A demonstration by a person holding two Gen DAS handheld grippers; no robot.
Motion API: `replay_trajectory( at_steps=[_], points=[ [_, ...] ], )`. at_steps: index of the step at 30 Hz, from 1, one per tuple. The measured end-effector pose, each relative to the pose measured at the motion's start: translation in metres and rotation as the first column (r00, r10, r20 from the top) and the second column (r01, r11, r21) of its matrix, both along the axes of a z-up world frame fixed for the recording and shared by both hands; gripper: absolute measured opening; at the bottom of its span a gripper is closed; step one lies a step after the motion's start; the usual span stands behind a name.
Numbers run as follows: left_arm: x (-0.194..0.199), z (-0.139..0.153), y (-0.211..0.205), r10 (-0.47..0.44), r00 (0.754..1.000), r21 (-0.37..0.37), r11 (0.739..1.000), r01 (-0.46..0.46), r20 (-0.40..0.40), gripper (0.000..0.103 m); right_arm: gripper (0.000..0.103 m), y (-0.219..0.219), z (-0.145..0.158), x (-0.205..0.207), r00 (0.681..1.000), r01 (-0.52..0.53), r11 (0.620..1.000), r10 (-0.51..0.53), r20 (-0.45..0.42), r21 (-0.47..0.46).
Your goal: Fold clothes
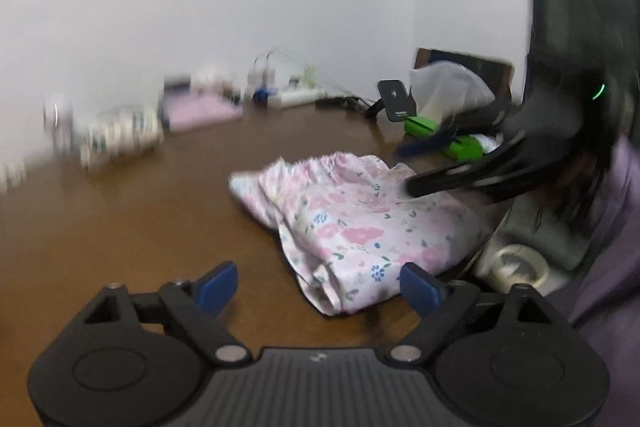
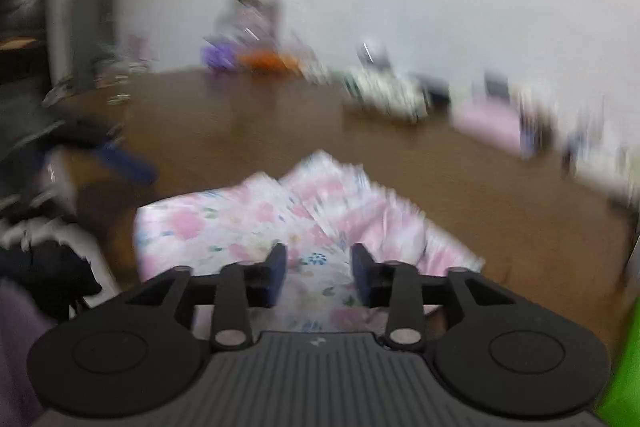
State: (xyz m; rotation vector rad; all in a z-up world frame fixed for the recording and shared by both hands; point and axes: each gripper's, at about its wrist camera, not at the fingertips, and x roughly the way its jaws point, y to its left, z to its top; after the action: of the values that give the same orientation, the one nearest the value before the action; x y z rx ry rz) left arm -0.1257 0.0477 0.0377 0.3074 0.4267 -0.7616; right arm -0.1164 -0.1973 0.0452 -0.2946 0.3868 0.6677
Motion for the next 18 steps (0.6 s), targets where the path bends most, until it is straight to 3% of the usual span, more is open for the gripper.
replay_trajectory(
  at_steps=[1,2,7,11,14,18],
  points=[
    [-0.003,-0.002,-0.007,-0.051,0.998,0.019,0.999,0.051,0.042,0.088,0.077,-0.001,0.004,-0.015,0.998,-0.051,0.999,0.052,0.046,-0.013],
    [-0.007,-0.004,-0.014,-0.103,0.991,0.039,0.994,0.100,0.083,0.088,0.083,0.001,0.005,-0.024,0.994,-0.093,0.995,0.095,0.057,-0.031],
    [0.002,-0.022,-0.040,-0.343,0.932,0.107,0.938,0.331,0.117,0.089,0.085,0.020,-0.020,-0.030,0.966,-0.259,0.955,0.257,-0.031,-0.143],
    [0.019,-0.037,-0.052,-0.390,0.921,0.184,0.906,0.382,0.006,0.089,0.087,0.027,-0.035,-0.027,0.955,-0.295,0.939,0.282,-0.091,-0.178],
    [0.016,-0.040,-0.056,-0.402,0.916,0.220,0.892,0.394,-0.008,0.088,0.087,0.026,-0.036,-0.024,0.948,-0.312,0.936,0.296,-0.117,-0.164],
    [0.005,-0.042,-0.059,-0.393,0.919,0.224,0.894,0.388,-0.025,0.088,0.087,0.030,-0.036,-0.035,0.940,-0.337,0.920,0.317,-0.124,-0.202]
  ],
)
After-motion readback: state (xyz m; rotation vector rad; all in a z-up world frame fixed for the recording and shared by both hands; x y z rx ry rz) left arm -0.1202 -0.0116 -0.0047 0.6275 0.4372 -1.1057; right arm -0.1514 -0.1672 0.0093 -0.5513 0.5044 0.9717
